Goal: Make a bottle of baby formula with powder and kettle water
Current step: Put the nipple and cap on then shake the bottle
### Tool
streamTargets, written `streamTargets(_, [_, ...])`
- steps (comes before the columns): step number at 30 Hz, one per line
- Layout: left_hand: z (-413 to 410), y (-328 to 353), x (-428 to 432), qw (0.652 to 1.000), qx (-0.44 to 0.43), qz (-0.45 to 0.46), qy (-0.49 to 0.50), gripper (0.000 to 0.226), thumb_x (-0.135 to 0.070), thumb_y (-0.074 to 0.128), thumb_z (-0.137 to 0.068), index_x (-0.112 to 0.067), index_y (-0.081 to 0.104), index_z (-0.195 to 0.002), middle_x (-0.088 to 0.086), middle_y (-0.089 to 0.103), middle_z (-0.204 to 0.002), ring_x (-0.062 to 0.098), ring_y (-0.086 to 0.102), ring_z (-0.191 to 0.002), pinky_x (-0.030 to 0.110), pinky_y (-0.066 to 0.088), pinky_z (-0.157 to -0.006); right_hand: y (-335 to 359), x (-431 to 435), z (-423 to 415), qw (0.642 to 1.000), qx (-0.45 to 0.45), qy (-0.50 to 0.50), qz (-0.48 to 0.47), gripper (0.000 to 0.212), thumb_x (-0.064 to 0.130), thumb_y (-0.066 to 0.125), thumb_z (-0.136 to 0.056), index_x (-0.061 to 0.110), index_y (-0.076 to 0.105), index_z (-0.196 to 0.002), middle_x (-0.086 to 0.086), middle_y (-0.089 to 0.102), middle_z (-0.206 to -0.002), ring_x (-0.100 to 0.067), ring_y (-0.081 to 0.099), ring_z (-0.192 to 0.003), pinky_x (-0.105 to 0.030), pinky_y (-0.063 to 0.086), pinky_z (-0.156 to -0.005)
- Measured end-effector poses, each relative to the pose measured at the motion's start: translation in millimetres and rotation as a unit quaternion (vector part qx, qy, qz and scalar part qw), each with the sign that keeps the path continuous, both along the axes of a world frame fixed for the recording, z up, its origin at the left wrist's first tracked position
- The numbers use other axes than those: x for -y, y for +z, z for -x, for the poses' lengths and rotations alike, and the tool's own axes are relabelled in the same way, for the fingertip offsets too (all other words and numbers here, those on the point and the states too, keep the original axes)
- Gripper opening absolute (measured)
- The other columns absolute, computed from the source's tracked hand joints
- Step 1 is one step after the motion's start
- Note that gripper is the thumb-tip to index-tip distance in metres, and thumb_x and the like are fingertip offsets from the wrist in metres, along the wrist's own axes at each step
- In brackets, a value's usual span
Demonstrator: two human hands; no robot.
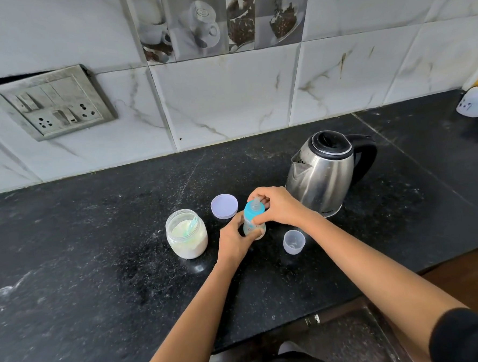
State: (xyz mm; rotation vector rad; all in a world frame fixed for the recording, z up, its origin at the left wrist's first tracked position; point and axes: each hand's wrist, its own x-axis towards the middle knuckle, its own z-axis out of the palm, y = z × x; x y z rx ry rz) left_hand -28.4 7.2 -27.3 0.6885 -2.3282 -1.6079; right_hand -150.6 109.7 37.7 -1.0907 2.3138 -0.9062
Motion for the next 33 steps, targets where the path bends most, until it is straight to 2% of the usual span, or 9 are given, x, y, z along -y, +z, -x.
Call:
streamTargets(6, [-1,2,-1,1.0,-0.005,-0.003,0.003,0.053,-0.015,0.076,-0.079,-0.026,0.054,-0.126,-0.024,0.056,-0.105,-0.021,0.051,-0.09,-0.005,0.035,-0.073,-9,1,-17,0.996,-0.045,-0.071,0.016,0.049,0.033,0.083,-0.069,0.017,0.057,-0.107,0.001,0.061,-0.104,-0.013,0.06,-0.092,-0.027,0.054,-0.081])
streamTargets(11, [-2,5,-2,1.0,0.001,-0.001,-0.001,0.056,-0.016,0.075,-0.08,-0.023,0.052,-0.13,-0.021,0.055,-0.11,-0.015,0.051,-0.091,-0.007,0.034,-0.071,-6,-5,-11,0.993,-0.067,-0.089,-0.032,0.051,0.044,0.083,-0.066,0.018,0.053,-0.097,0.002,0.06,-0.092,-0.01,0.058,-0.08,-0.023,0.049,-0.068])
streamTargets(14, [-2,4,-2,1.0,0.003,0.001,-0.001,0.057,-0.018,0.075,-0.08,-0.024,0.051,-0.131,-0.019,0.055,-0.115,-0.007,0.05,-0.099,-0.006,0.035,-0.071,-8,-11,-5,0.999,-0.014,-0.026,0.015,0.053,0.032,0.083,-0.07,0.021,0.054,-0.113,0.005,0.055,-0.11,-0.009,0.055,-0.095,-0.021,0.049,-0.08])
streamTargets(16, [-2,4,-2,1.0,0.001,0.001,0.0,0.055,-0.019,0.076,-0.079,-0.026,0.052,-0.128,-0.021,0.055,-0.112,-0.011,0.052,-0.096,-0.006,0.034,-0.073,-10,-14,-5,0.999,0.019,0.016,0.043,0.054,0.019,0.079,-0.074,0.022,0.055,-0.122,0.006,0.055,-0.119,-0.008,0.055,-0.105,-0.02,0.049,-0.088])
streamTargets(19, [-2,5,-3,1.0,0.003,-0.002,0.001,0.055,-0.019,0.077,-0.079,-0.025,0.053,-0.128,-0.021,0.055,-0.11,-0.02,0.049,-0.091,-0.005,0.035,-0.074,-10,-11,-4,0.998,0.005,0.016,0.056,0.051,0.013,0.08,-0.073,0.02,0.06,-0.12,0.005,0.059,-0.117,-0.008,0.057,-0.106,-0.02,0.05,-0.087])
streamTargets(23, [-1,5,-3,1.0,0.006,-0.005,0.002,0.055,-0.02,0.077,-0.078,-0.025,0.053,-0.128,-0.021,0.056,-0.112,-0.019,0.05,-0.09,-0.005,0.036,-0.075,-5,-6,3,0.999,-0.003,0.028,0.038,0.05,0.013,0.081,-0.07,0.018,0.064,-0.117,0.003,0.061,-0.112,-0.01,0.059,-0.099,-0.022,0.053,-0.084])
streamTargets(26, [-2,5,-3,1.0,0.007,-0.005,0.006,0.056,-0.018,0.077,-0.079,-0.024,0.053,-0.129,-0.021,0.054,-0.111,-0.021,0.048,-0.088,-0.006,0.035,-0.072,-4,-6,9,0.997,0.026,0.062,0.033,0.05,0.01,0.078,-0.071,0.019,0.064,-0.118,0.005,0.062,-0.115,-0.009,0.059,-0.105,-0.026,0.053,-0.089])
streamTargets(30, [-2,5,-2,1.0,0.015,-0.003,0.003,0.058,-0.017,0.076,-0.079,-0.021,0.051,-0.132,-0.019,0.053,-0.113,-0.011,0.049,-0.091,-0.005,0.036,-0.067,5,-5,17,0.991,0.06,0.12,-0.005,0.052,0.004,0.073,-0.075,0.02,0.06,-0.122,0.007,0.06,-0.122,-0.007,0.056,-0.114,-0.028,0.049,-0.097])
streamTargets(33, [-1,6,-2,1.0,0.018,0.002,0.003,0.06,-0.017,0.076,-0.079,-0.02,0.049,-0.134,-0.014,0.055,-0.121,-0.007,0.047,-0.103,0.002,0.035,-0.081,13,-3,23,0.983,0.072,0.166,-0.04,0.052,0.003,0.072,-0.077,0.02,0.059,-0.125,0.007,0.059,-0.125,-0.007,0.054,-0.118,-0.03,0.047,-0.101])
